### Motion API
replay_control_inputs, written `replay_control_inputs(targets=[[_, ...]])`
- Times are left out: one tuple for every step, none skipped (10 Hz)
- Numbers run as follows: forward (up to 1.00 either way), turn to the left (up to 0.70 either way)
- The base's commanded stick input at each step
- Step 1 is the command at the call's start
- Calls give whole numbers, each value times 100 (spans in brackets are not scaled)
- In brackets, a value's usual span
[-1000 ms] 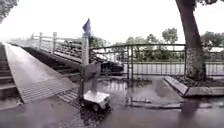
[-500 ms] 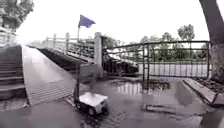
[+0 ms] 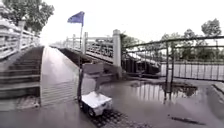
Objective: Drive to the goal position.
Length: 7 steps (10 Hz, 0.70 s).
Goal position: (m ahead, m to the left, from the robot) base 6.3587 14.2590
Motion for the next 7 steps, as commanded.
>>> replay_control_inputs(targets=[[45,27],[45,27],[45,27],[45,27],[45,27],[45,27],[45,27]])
